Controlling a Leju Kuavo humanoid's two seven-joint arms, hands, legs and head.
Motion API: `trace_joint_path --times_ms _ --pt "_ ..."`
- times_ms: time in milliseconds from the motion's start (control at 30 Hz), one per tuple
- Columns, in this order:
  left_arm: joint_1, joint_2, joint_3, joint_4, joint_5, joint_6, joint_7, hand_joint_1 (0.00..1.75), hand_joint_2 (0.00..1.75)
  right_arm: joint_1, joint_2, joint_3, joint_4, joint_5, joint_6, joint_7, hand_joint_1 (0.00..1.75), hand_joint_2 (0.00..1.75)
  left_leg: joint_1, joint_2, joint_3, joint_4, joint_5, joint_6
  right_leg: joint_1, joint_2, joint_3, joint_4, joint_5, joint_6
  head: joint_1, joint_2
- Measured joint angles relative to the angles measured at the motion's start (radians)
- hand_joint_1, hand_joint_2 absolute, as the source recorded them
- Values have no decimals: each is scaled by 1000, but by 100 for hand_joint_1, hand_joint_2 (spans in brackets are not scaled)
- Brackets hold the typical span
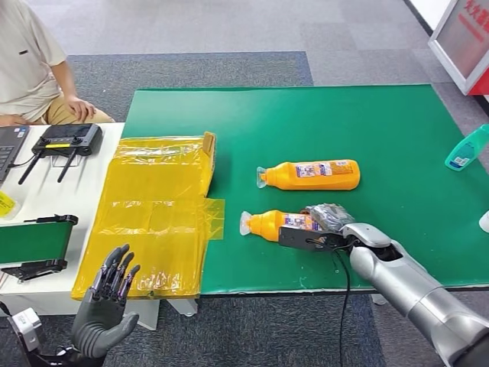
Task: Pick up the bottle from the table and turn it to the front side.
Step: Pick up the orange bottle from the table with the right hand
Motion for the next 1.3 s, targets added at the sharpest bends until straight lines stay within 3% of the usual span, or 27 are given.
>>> trace_joint_path --times_ms 367,533,633,767,900,1033,1300 --pt "1 1 0 0 -1 3 0 0 175 30 3 -19 -23 13 -40 -10 175 175 0 0 0 0 0 0 0 0 0 0 0 0 0 0" --pt "10 -10 7 -4 -3 11 1 0 175 103 9 -90 -130 -55 -101 -71 175 175 0 0 0 0 0 0 0 0 0 0 0 0 0 0" --pt "2 -59 16 -37 -78 50 22 0 175 211 52 -184 -274 -39 -148 -107 175 175 0 -1 -1 0 -1 0 0 -1 0 0 -1 0 0 0" --pt "-50 -110 -21 -95 -219 121 59 0 175 354 152 -270 -447 -13 -168 -158 175 175 0 -1 -1 0 -1 -1 1 -1 -1 0 -2 -1 0 0" --pt "-76 -116 -86 -129 -235 164 66 0 175 437 236 -318 -557 -90 -169 -221 175 175 1 -1 -1 0 -1 -1 1 -1 -1 0 -2 -1 0 0" --pt "-89 -112 -135 -150 -204 171 66 0 175 501 298 -354 -636 -225 -99 -257 175 175 1 -1 -1 0 -1 -1 1 -1 -1 0 -2 -1 0 0" --pt "-92 -95 -175 -154 -143 156 56 0 175 624 345 -383 -654 -311 -39 -326 175 175 1 0 -1 0 -1 -1 1 -1 -1 0 -2 -1 0 0"
